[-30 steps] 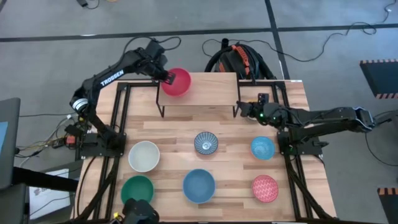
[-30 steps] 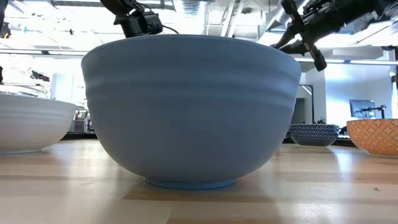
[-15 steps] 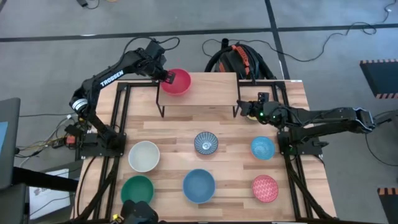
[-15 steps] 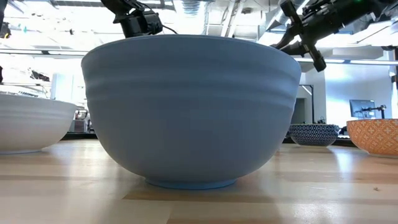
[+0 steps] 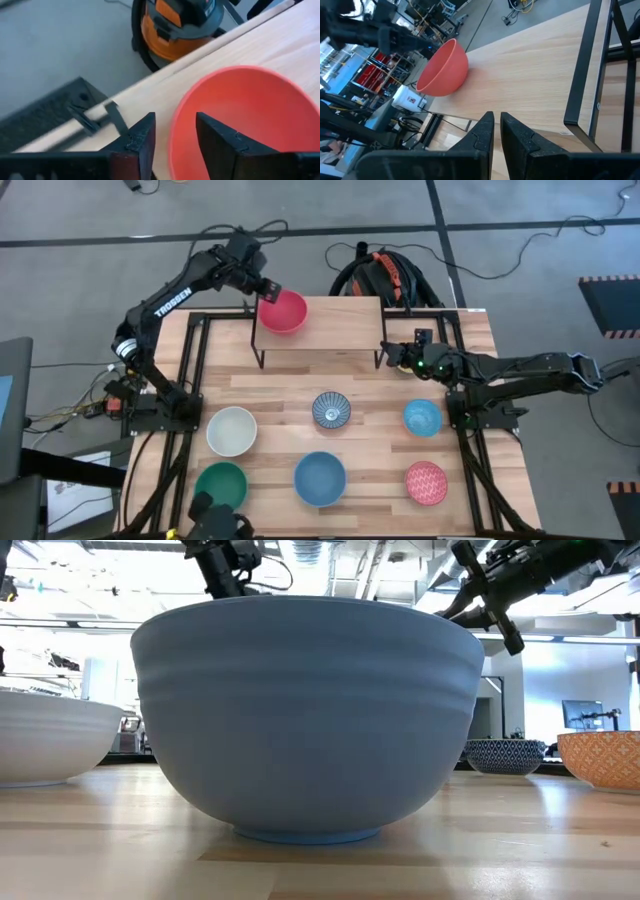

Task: Place and stack bowls onto a shelf
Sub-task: Stack the blue bowl on top of the orange bowl on the shelf

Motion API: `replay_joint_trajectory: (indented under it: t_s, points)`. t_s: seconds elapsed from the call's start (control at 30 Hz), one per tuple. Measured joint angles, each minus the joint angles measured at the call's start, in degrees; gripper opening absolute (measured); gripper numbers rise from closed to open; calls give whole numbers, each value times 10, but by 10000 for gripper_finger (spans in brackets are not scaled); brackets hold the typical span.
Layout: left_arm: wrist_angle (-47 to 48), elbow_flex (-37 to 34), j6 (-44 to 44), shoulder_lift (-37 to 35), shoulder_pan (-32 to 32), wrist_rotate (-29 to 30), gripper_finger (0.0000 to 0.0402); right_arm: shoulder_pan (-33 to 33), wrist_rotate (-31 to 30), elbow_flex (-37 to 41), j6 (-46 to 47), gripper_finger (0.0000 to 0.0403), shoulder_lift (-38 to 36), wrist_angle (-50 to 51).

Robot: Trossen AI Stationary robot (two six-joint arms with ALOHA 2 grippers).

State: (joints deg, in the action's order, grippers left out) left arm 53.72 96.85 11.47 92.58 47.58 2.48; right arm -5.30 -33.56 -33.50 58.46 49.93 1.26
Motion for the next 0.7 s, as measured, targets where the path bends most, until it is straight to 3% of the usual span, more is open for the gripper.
replay_joint_trajectory:
  t_s: [0.3,0.57,0.7]
  points:
    - [13,55,-75,-57,-50,40,119,-12,-9,-53,-27,58,0,57]
    - [-38,55,-43,-168,-137,54,86,-10,61,-114,-281,58,0,15]
    - [-49,50,-28,-209,-182,80,72,-11,69,-124,-362,58,0,-45]
